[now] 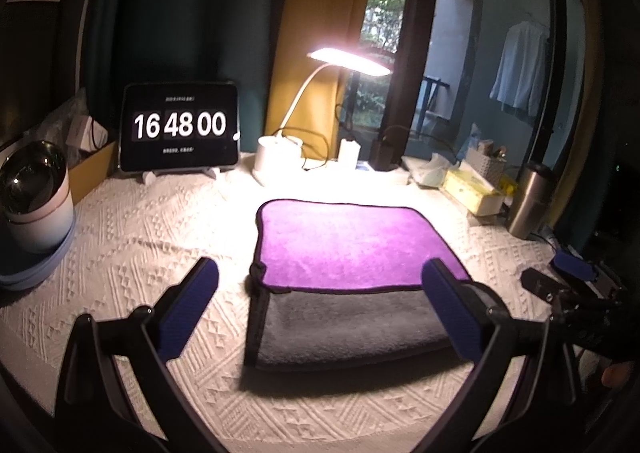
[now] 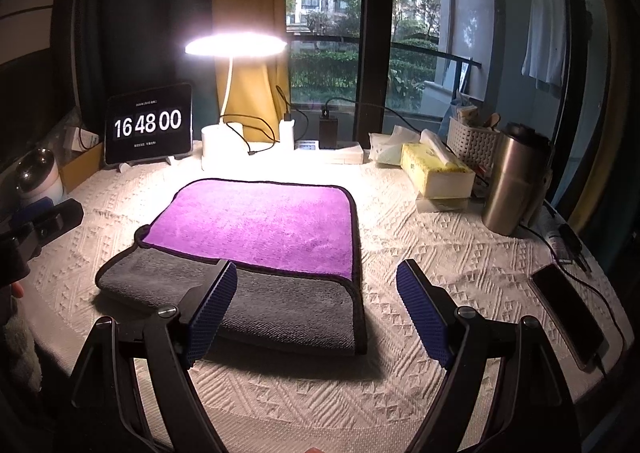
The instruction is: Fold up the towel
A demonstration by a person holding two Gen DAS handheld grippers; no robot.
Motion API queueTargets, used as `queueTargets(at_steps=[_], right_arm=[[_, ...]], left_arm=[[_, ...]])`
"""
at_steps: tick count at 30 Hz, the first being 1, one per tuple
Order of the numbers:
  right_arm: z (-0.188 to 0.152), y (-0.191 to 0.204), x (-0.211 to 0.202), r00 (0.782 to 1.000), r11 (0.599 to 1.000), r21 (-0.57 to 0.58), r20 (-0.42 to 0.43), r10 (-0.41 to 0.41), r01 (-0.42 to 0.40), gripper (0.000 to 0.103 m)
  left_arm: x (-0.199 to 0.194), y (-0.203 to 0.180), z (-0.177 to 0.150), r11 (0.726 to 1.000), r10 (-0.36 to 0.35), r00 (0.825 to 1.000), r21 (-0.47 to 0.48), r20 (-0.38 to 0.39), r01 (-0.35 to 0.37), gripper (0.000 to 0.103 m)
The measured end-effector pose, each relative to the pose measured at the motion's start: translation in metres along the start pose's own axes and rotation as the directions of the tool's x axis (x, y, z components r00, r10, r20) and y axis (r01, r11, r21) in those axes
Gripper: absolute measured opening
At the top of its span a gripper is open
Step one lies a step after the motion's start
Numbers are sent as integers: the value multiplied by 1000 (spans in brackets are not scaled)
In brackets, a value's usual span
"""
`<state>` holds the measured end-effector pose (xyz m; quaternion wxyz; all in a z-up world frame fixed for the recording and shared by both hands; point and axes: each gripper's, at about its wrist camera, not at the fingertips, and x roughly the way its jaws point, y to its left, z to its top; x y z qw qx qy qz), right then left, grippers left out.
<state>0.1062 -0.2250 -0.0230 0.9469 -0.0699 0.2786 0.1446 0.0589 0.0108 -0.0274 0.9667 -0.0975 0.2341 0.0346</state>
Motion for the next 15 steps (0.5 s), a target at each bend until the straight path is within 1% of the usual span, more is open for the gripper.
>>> queueTargets(at_steps=[7, 13, 15], right_arm=[[0, -11, 20, 999, 1000, 18, -39, -2, 3, 84], [-3, -20, 37, 997, 999, 33, -76, 7, -4, 84], [-4, -23, 41, 996, 999, 41, -87, 10, -7, 85]], left_arm=[[25, 10, -3, 1000, 17, 998, -6, -66, -17, 102], [50, 18, -9, 1000, 19, 990, -18, -137, -21, 101], [55, 19, -10, 1000, 20, 988, -17, -152, -23, 99]])
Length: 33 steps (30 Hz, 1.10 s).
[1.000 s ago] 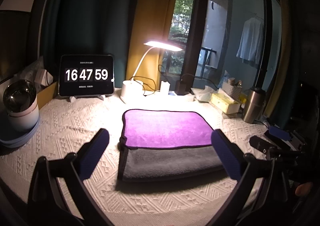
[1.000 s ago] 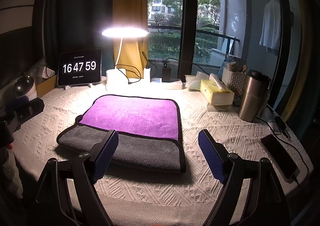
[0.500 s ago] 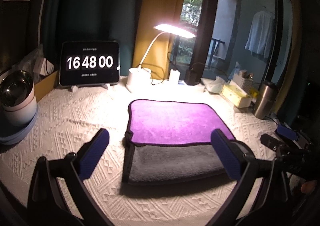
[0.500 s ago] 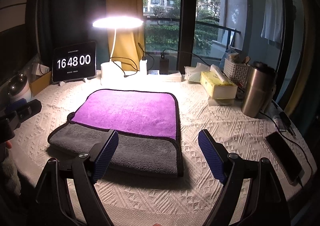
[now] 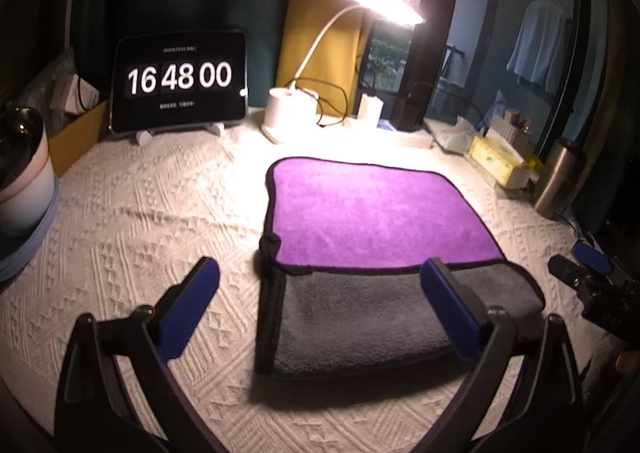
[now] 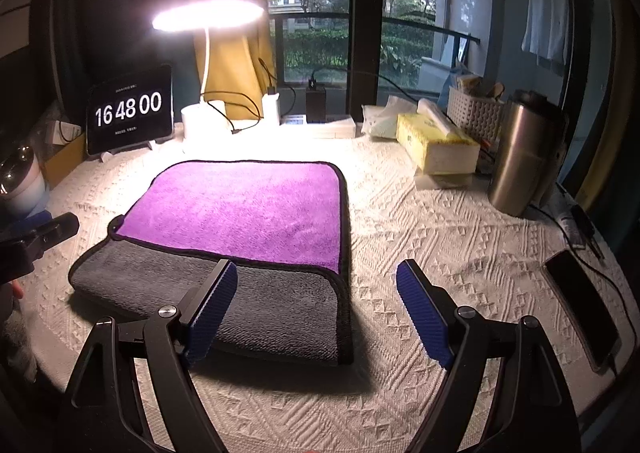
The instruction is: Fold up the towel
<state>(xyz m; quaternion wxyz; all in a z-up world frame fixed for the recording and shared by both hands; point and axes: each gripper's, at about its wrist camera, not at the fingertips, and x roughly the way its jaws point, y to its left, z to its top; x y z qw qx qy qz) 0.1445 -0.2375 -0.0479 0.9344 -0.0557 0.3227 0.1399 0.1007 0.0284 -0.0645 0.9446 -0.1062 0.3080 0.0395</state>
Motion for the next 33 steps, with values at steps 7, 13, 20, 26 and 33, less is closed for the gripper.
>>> queueTargets(at_steps=[7, 13, 20, 26, 33], right_arm=[[-3, -11, 18, 998, 999, 24, -45, 35, -34, 84], [-6, -18, 34, 995, 998, 41, -94, 44, -41, 72], [-10, -28, 51, 986, 995, 66, -141, 84, -75, 60], [-13, -31, 60, 980, 993, 74, -173, 103, -91, 46], [-17, -30, 67, 974, 992, 76, -196, 112, -98, 22]], left_arm=[[28, 6, -5, 999, -25, 995, -29, -92, 22, 86], [45, 14, -5, 999, -29, 987, -41, -155, 23, 71], [59, 15, -9, 999, -15, 976, -37, -217, 7, 52], [62, 14, -10, 1000, 2, 974, -27, -227, -8, 40], [57, 10, -10, 1000, 24, 979, 7, -201, -24, 20]])
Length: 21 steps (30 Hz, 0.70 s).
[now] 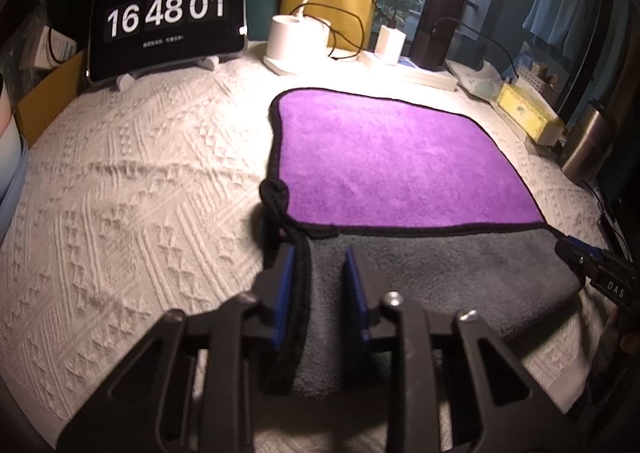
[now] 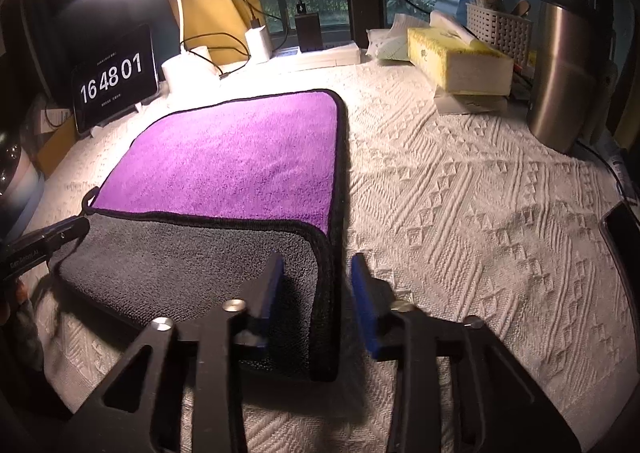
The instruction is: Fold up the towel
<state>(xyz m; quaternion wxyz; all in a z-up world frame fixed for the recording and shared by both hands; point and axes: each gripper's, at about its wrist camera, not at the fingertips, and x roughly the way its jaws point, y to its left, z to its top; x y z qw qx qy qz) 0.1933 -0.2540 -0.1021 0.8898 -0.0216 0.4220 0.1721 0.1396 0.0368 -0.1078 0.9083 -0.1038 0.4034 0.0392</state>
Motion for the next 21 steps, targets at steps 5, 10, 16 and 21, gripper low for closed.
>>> queueTargets(at_steps=[5, 10, 16, 21], right_arm=[[0, 1, 2, 1000, 1000, -11, -2, 0, 0, 12], [1, 3, -6, 1000, 1000, -20, 24, -13, 14, 7], [5, 10, -19, 998, 999, -44, 65, -23, 25, 6], [9, 15, -30, 994, 998, -53, 102, -33, 39, 6]], left_arm=[[0, -3, -2, 1000, 4, 1000, 22, 2, -4, 8], [-7, 0, 0, 1000, -10, 1000, 17, 23, 10, 6], [-19, 1, 3, 1000, -22, 998, 9, 60, 21, 5], [-30, 2, 7, 1000, -17, 994, 12, 106, 16, 5]])
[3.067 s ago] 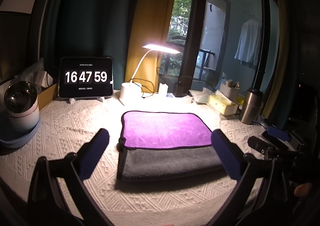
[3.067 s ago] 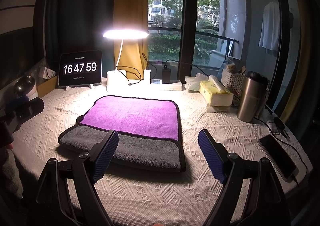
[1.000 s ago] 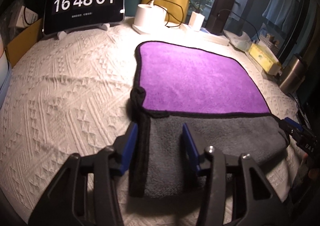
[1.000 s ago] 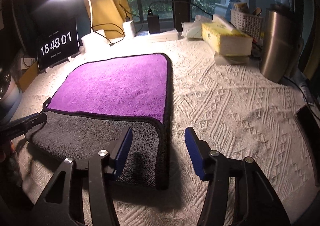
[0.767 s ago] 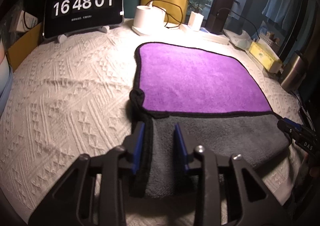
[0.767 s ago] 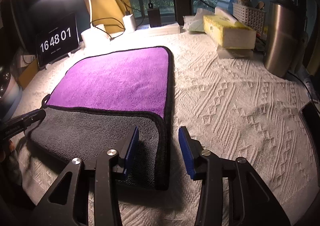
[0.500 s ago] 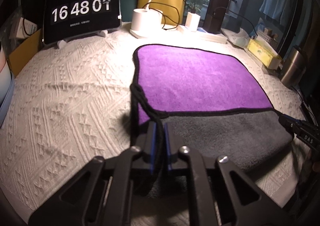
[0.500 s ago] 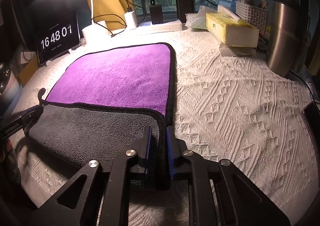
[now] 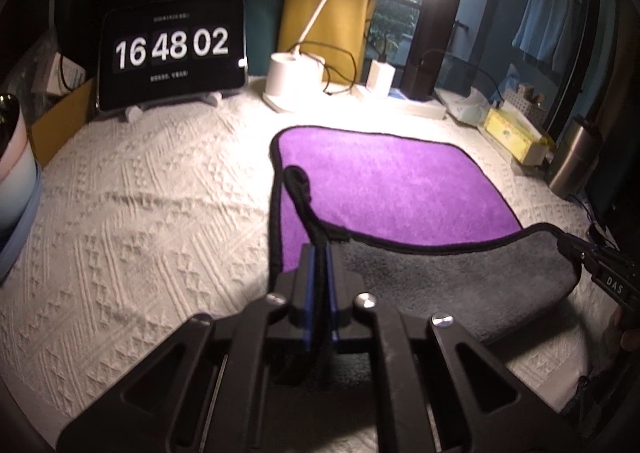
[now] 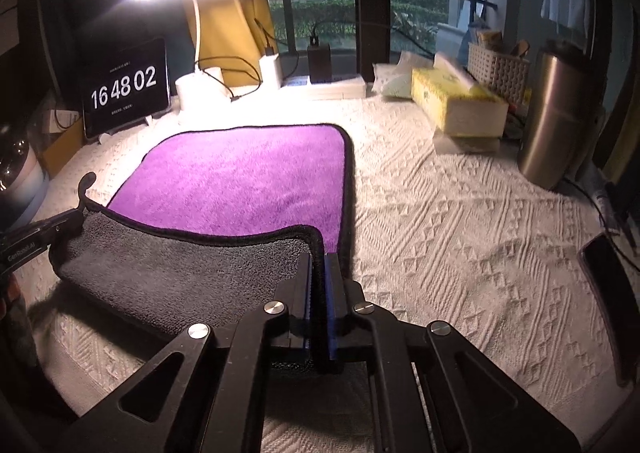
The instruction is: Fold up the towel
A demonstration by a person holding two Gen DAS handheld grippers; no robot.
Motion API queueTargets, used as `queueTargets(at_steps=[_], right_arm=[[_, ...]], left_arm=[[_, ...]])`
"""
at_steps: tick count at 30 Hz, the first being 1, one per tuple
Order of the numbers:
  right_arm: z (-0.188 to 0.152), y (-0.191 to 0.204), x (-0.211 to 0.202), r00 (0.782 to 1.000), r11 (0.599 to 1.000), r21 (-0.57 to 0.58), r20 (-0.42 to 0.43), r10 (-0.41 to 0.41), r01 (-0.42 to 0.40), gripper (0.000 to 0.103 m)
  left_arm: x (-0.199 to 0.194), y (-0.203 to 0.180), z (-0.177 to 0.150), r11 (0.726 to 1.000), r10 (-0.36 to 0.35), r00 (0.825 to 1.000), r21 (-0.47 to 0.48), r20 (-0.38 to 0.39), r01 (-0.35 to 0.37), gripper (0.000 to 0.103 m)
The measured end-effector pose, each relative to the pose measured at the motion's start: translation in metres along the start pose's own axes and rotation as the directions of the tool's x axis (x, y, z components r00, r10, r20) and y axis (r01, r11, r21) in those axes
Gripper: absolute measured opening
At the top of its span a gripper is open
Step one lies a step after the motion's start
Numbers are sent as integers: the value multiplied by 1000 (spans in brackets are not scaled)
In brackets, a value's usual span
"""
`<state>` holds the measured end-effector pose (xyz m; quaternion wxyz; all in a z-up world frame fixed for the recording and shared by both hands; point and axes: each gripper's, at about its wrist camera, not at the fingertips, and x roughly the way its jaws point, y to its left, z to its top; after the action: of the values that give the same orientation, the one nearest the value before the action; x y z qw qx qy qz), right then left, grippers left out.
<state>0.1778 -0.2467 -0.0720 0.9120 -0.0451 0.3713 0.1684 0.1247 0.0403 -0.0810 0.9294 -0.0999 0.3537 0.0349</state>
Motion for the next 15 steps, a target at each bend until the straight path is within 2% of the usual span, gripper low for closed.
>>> queueTargets(at_steps=[8, 15], right_arm=[[11, 6, -11, 999, 1000, -24, 38, -19, 20, 6], [18, 8, -16, 997, 998, -41, 68, -42, 45, 6]], left_arm=[[-9, 0, 7, 1000, -11, 999, 0, 41, 11, 5], [-14, 2, 16, 999, 25, 996, 20, 81, -27, 5]])
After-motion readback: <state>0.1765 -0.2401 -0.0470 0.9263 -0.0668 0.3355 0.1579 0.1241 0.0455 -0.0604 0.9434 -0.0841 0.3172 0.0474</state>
